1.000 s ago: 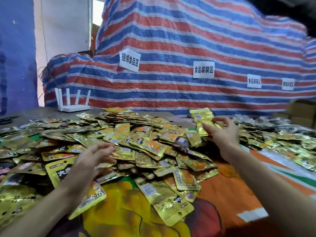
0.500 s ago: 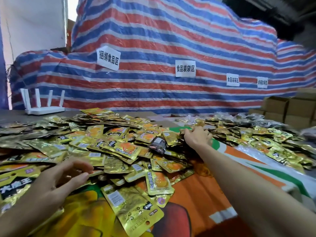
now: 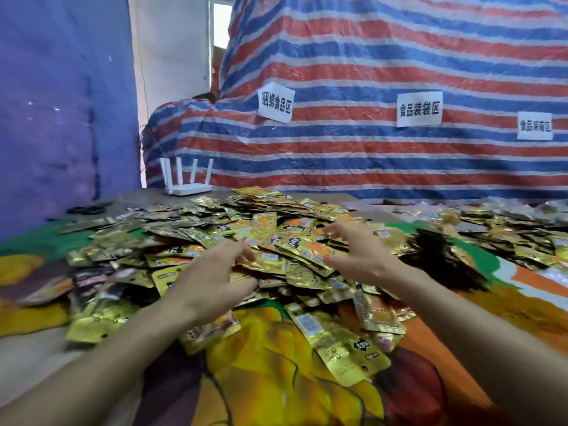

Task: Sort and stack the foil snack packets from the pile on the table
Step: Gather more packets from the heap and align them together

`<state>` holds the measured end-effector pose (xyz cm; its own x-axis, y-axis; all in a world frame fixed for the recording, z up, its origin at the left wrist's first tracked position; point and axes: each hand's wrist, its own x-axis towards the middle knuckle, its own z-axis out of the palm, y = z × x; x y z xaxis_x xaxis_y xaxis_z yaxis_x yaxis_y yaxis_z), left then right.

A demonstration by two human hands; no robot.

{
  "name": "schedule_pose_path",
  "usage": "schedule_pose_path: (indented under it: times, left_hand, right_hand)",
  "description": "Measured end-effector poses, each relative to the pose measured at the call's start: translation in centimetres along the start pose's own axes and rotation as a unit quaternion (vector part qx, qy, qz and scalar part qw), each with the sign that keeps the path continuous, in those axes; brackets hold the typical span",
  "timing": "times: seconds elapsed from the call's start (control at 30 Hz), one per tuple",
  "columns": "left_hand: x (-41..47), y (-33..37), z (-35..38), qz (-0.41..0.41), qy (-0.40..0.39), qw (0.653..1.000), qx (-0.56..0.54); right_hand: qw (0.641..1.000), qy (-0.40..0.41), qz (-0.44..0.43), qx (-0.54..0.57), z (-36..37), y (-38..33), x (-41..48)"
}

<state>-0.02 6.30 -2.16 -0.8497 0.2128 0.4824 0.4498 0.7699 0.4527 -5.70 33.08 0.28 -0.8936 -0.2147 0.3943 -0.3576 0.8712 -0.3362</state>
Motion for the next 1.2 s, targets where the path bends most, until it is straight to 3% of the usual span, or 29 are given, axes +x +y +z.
schedule_pose_path:
  times: [0.07, 0.17, 0.27, 0.4, 0.5, 0.67, 0.83, 1.0, 1.2]
  left_hand:
    - [-0.7, -0.6, -1.9, -0.033, -0.048, 0.995, 0.077]
    - [-2.3, -1.9, -4.8, -0.092, -0.125, 0.974, 0.162]
    - [-3.8, -3.2, -6.3, -0.125, -0.152, 0.96, 0.199]
    - [-3.9, -3.7, -5.8, -0.177, -0.112, 0.955, 0.208]
    - [-3.0, -3.9, -4.0, -0.244, -0.073, 0.945, 0.204]
    - [-1.0, -3.4, -1.4, -0.322, -0.008, 0.938, 0.132]
    - [0.5, -3.2, -2.0, -0.331, 0.054, 0.939, 0.073]
    - [1.1, -4.6, -3.8, -0.356, 0.092, 0.93, -0.009]
    - [2.2, -5.0, -6.0, -0.309, 0.157, 0.927, -0.144]
  right_hand:
    - [0.994, -0.088, -0.017, -0.063, 1.9, -1.9, 0.2]
    - [0.984, -0.158, 0.029, -0.072, 4.0, -3.5, 0.6]
    - [0.985, -0.141, 0.095, -0.019, 4.5, -3.8, 1.6]
    - [0.982, -0.067, 0.159, 0.071, 4.6, -3.8, 3.7]
    - [0.975, -0.066, 0.211, 0.013, 5.6, -3.6, 4.2]
    - [0.959, -0.005, 0.281, 0.044, 7.1, -4.0, 5.4]
    - [0.972, 0.034, 0.234, 0.003, 8.0, -4.3, 5.2]
    - [0.976, 0.043, 0.204, 0.065, 6.6, -3.9, 4.6]
    - [0.974, 0.038, 0.183, 0.129, 5.8, -3.9, 3.6]
